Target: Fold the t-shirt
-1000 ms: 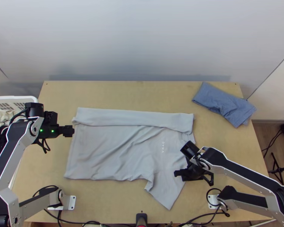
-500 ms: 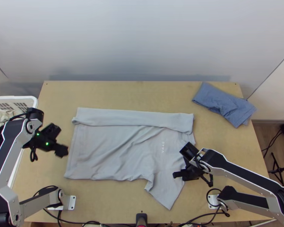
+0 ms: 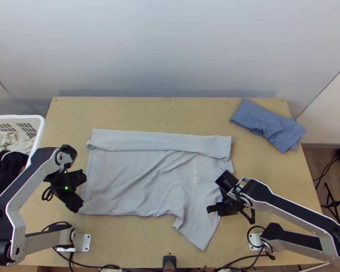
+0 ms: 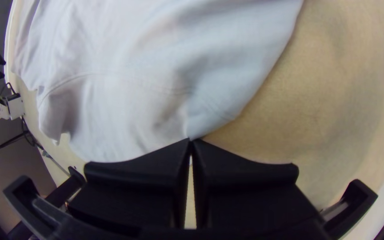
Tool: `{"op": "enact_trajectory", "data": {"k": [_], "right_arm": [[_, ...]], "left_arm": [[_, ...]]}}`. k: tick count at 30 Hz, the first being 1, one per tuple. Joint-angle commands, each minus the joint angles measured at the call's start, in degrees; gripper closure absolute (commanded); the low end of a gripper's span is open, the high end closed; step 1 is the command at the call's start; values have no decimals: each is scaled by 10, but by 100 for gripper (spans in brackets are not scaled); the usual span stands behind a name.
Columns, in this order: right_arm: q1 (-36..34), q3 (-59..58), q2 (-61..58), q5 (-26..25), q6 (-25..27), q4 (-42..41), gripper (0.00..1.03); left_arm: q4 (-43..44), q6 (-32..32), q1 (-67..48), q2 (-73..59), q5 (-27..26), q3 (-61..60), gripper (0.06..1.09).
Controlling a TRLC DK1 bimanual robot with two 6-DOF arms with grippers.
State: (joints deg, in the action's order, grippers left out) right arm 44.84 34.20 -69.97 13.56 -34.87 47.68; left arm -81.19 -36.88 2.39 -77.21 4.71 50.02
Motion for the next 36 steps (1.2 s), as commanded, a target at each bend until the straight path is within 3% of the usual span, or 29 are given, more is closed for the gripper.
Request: {"op": "enact_trajectory", "data": {"k": [1,6,19,21,22,23,28,36], "right_arm": [[-2,1,4,1,-4,-2,100],[-2,5,2,1,-5,-3,100],[-5,6,0,1,-2,-3,100],[-5,6,1,1,-1,-3,100],[-5,5,2,1,0,-3,100],[-6,5,3,1,0,-3,100],[-6,-2,24,1,9,-3,100],[-55,-26,100,-8,62,19,100]], "left_arm": [[41,12,-18,-25,14,-31,38],[54,17,-18,-39,18,-38,47],[72,64,-62,-63,7,-54,52],[89,78,-65,-67,-1,-51,70],[89,80,-67,-70,-6,-49,84],[94,84,-72,-74,-8,-50,105],[117,96,-61,-85,-7,-48,105],[102,57,16,-76,-7,-17,105]]}}
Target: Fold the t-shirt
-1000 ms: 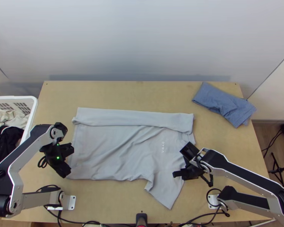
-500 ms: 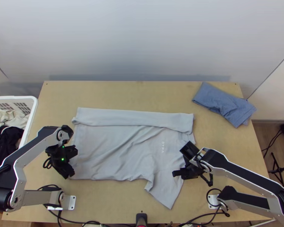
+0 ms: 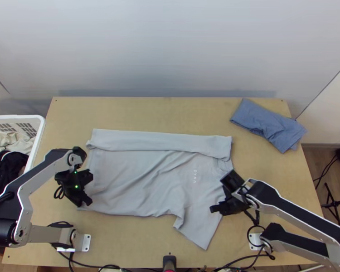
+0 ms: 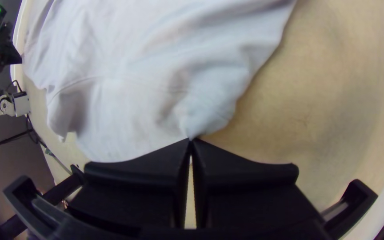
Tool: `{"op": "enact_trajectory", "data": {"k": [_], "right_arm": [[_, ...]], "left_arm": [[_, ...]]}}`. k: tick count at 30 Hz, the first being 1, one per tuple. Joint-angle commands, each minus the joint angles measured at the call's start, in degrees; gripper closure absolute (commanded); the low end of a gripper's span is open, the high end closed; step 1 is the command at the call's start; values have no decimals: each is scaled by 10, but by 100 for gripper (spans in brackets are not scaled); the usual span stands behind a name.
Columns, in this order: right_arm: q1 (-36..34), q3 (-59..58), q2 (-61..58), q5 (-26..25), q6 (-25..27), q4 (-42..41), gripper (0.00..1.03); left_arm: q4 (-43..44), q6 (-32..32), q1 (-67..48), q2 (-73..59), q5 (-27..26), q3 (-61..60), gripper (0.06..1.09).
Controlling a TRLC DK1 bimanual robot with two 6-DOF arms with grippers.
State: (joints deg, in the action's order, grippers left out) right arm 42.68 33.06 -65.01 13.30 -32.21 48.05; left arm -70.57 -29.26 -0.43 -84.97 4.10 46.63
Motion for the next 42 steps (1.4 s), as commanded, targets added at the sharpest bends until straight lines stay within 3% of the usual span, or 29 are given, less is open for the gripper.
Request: {"op": "enact_trajectory", "data": {"k": [1,7,26,36,42], "right_arm": [[-37,-16,56,-6,44,21,100],[-73,-24,78,-9,81,37,100],[-73,88,115,-14,123,46,100],[-117,105,113,-46,200,27,100],[-156,143,96,-46,217,6,100]], "left_arm": [[-5,-26,53,2,-1,17,105],[-5,-38,77,5,-1,16,105],[-34,-22,90,31,-41,125,105],[-34,-23,101,16,-45,173,105],[-15,17,98,2,-101,225,105]]}}
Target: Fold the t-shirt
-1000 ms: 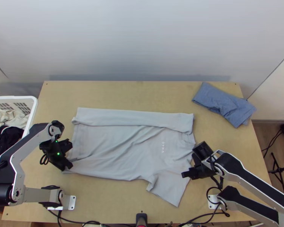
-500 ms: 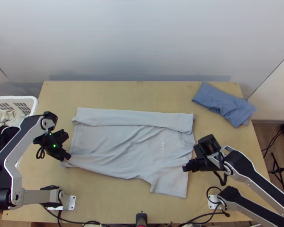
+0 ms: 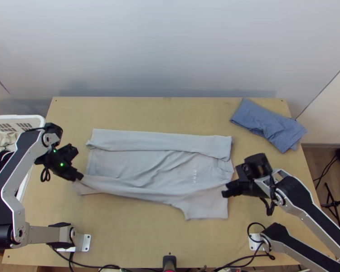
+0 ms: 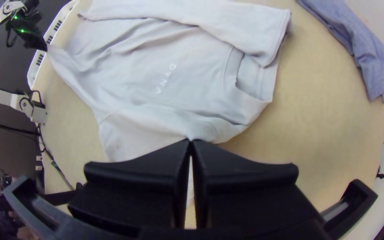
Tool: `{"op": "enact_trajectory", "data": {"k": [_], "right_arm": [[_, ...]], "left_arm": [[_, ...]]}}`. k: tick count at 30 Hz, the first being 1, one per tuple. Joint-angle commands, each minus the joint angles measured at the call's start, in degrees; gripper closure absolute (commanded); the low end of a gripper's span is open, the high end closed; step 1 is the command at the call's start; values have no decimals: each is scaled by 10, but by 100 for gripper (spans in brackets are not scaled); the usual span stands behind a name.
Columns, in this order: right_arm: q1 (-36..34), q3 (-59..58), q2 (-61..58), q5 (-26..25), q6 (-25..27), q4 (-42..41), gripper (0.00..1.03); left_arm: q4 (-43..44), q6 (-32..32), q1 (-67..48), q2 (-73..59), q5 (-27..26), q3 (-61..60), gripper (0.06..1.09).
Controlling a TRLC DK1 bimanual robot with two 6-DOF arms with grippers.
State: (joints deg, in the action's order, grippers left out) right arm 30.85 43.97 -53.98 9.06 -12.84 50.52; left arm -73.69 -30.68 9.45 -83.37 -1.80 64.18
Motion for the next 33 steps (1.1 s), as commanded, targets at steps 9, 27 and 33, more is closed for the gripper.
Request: {"op": "enact_trajectory", "data": {"k": [9,27,33], "right_arm": [[-77,75,-79,-4,36,-70,100],[-145,189,-259,-4,32,-164,100],[-154,226,-318,-4,30,-172,100]], "left_arm": [[43,98,-17,-64,-73,140,105],[70,182,-30,-188,-72,322,105],[66,189,-45,-214,-72,362,105]]}}
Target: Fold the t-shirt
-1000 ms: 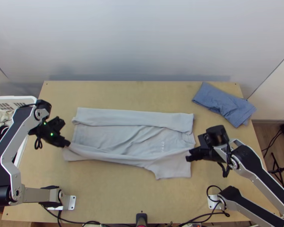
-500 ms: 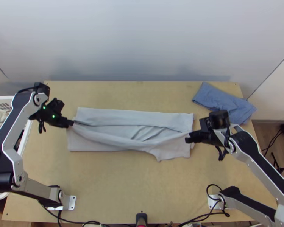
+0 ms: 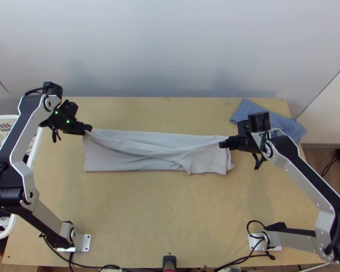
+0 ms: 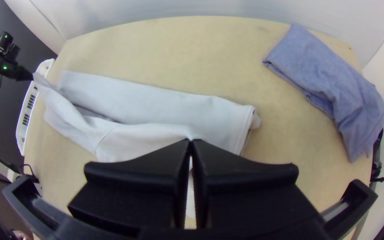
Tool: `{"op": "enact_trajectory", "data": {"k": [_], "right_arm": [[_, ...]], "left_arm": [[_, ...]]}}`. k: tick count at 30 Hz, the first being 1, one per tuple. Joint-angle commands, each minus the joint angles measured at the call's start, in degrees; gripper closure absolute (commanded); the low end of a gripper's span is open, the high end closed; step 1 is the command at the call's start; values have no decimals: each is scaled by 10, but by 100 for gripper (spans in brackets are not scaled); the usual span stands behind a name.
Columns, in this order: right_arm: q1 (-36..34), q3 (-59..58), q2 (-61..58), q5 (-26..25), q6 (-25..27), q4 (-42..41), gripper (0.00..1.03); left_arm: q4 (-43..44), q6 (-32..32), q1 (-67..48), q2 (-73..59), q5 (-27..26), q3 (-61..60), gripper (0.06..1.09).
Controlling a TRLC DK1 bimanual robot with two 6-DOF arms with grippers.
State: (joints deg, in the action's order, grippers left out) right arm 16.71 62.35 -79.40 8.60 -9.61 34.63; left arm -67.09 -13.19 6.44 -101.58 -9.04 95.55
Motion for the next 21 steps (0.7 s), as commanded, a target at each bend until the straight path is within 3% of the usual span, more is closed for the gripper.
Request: {"op": "enact_trajectory", "data": {"k": [1,21], "right_arm": [[-16,46,-70,1,-2,-17,100],[-59,78,-190,-6,6,-69,100]], "left_arm": [[0,15,-17,-37,0,54,105],[10,48,-22,-153,23,115,105]]}}
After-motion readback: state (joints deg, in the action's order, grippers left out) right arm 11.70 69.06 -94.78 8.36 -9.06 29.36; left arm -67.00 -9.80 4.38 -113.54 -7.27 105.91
